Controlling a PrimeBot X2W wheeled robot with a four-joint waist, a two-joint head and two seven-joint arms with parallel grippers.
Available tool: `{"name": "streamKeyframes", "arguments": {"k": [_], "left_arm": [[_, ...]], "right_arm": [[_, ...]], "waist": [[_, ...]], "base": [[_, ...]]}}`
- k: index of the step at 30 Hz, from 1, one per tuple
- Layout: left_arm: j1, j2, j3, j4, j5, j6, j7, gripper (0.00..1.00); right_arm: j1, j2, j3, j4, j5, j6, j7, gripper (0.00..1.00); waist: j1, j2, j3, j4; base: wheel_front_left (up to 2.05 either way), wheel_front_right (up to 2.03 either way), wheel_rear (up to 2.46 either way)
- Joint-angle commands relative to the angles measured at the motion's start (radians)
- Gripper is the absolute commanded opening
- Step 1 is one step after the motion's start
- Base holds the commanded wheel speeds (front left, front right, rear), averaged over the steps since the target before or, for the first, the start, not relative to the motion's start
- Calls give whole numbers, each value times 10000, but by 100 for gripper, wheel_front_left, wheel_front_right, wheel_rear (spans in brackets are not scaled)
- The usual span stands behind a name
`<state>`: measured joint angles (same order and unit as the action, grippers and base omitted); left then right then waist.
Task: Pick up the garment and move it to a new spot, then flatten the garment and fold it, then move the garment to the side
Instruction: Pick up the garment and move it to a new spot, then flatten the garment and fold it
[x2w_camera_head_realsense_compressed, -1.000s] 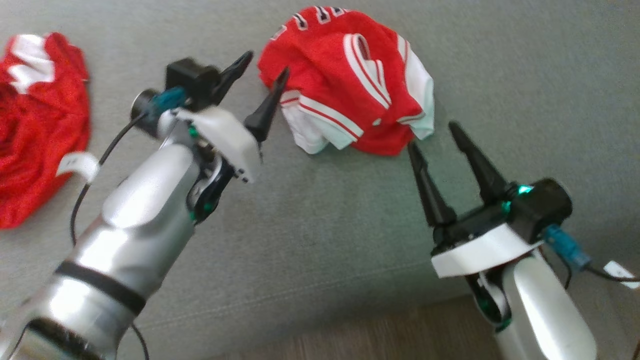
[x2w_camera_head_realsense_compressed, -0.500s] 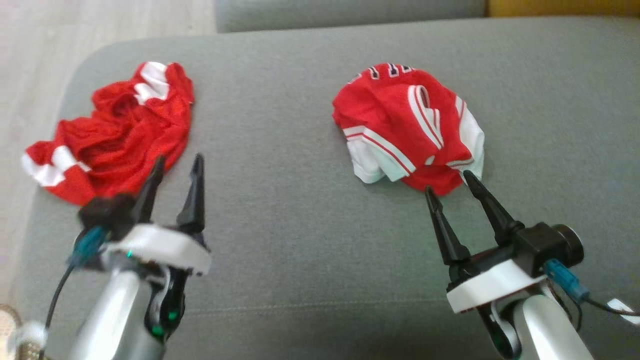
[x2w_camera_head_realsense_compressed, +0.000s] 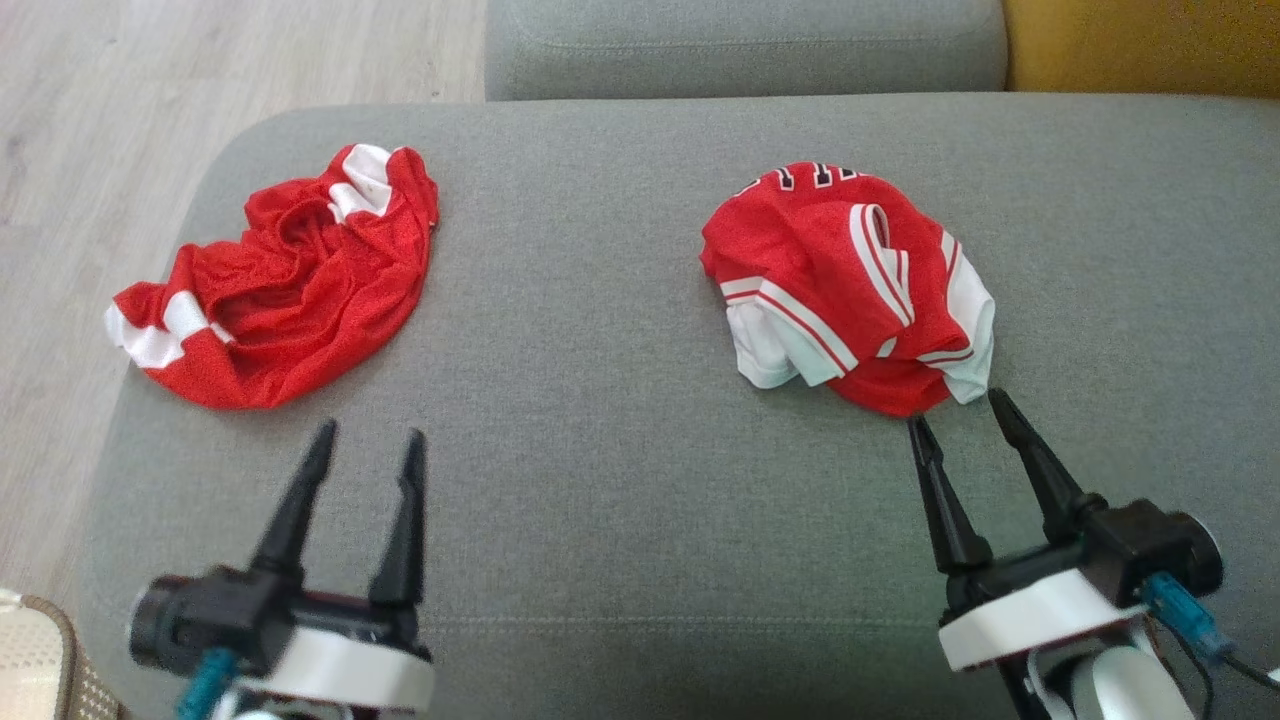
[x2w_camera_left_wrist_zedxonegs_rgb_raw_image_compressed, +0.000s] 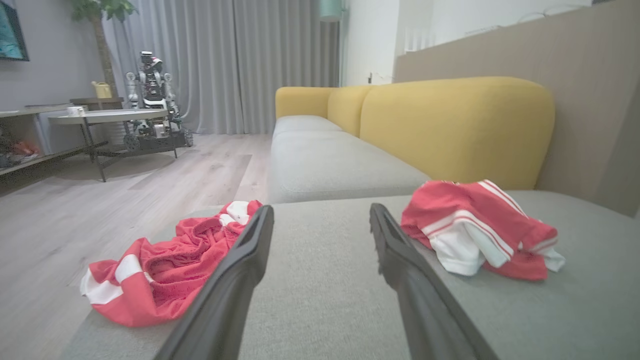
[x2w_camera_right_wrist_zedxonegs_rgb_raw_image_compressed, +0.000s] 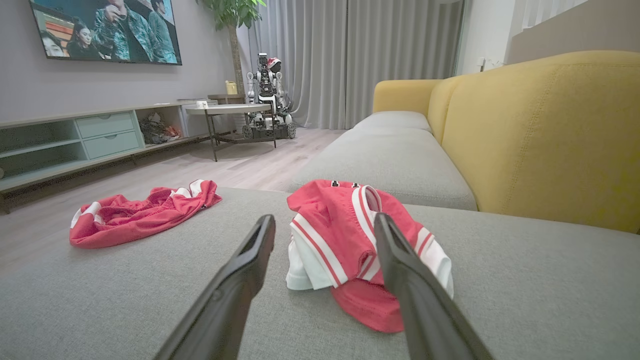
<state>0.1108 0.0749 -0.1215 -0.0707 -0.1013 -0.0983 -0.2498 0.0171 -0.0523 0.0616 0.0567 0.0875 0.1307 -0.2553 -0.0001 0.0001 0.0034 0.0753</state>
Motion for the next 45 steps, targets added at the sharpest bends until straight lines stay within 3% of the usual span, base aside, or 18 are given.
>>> {"name": "streamKeyframes", "arguments": {"k": [1,34,40,45], "left_arm": [[-182,-32,165,-415,379,-54,-120,100],[48,-233,-160,-242,939,251,-120,100],[-365,-225,-443,-166,972,151,-120,100],[-1766,-232,-1171,-20,916,-63,-120,100]], "right_arm": [[-108,20,135,-393,-46,0,-65,100],[-81,20,-133,-390,76,0,-65,100],[-325,20,-537,-527,90,0,-65,100],[-1085,20,-1345,-741,382,0,-65,100]], "waist": [[1,-1,-26,-4],[1,-1,87,-7],[1,-1,687,-6],[1,-1,1824,-165]], "base": [[0,0,0],[0,0,0],[0,0,0],[0,0,0]]}}
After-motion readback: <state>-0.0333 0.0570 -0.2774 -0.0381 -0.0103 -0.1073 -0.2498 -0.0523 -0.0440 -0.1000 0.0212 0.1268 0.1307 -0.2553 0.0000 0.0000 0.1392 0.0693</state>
